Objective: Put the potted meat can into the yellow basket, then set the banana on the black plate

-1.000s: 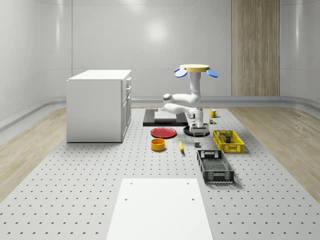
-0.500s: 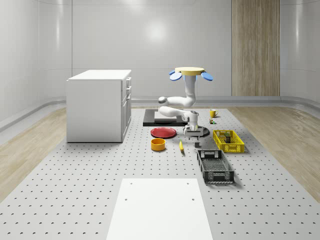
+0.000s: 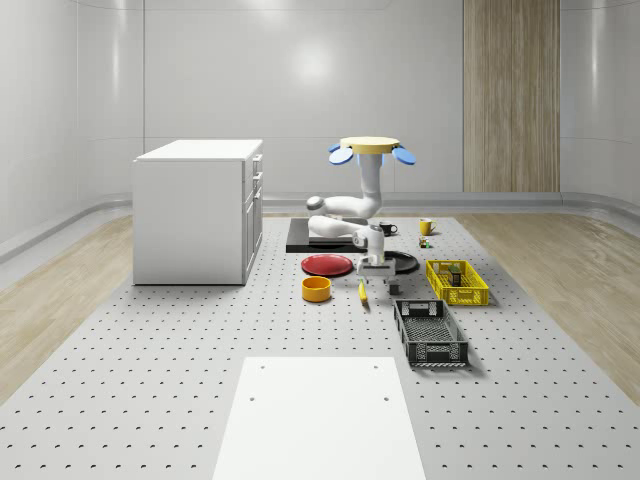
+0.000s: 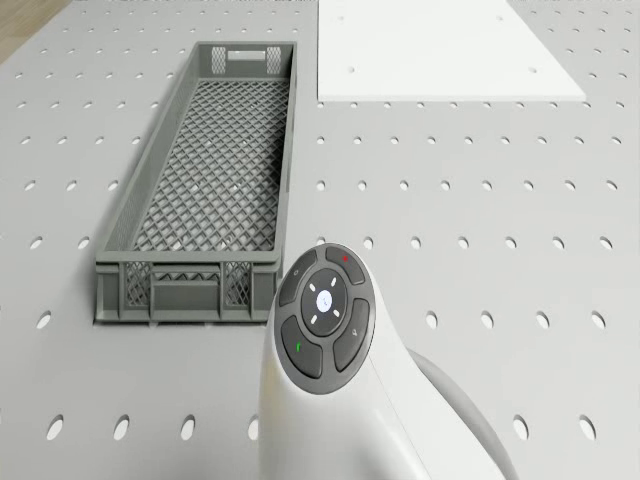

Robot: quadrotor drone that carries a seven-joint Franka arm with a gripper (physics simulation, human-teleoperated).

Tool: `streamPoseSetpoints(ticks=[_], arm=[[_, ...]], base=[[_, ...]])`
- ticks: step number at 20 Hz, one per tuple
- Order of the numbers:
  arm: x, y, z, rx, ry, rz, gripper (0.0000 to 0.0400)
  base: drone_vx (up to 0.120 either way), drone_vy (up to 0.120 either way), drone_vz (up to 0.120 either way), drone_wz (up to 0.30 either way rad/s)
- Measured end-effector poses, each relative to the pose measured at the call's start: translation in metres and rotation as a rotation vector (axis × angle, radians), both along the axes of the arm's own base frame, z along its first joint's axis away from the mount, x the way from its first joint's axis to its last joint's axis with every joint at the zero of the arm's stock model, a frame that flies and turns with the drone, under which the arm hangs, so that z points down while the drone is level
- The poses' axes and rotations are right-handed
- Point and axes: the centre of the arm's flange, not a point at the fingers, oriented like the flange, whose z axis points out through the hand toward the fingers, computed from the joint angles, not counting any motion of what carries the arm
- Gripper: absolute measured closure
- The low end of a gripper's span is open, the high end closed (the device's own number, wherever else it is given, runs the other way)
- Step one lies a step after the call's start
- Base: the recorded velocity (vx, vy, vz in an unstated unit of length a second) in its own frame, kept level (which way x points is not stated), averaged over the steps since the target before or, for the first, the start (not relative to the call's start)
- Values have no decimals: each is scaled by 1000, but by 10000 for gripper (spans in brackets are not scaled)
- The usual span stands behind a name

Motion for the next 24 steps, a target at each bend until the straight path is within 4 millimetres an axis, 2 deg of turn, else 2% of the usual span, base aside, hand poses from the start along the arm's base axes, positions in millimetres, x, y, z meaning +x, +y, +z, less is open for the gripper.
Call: streamPoseSetpoints(ticks=[2,10,12,17,24], arm=[[0,0,0,0,0,0,0],[0,0,0,0,0,0,0],[0,0,0,0,0,0,0],[0,0,0,0,0,0,0],[0,2,16,0,0,0,0]], base=[[120,-120,0,0],[0,-120,0,0],[0,0,0,0],[0,0,-104,0],[0,0,0,0]])
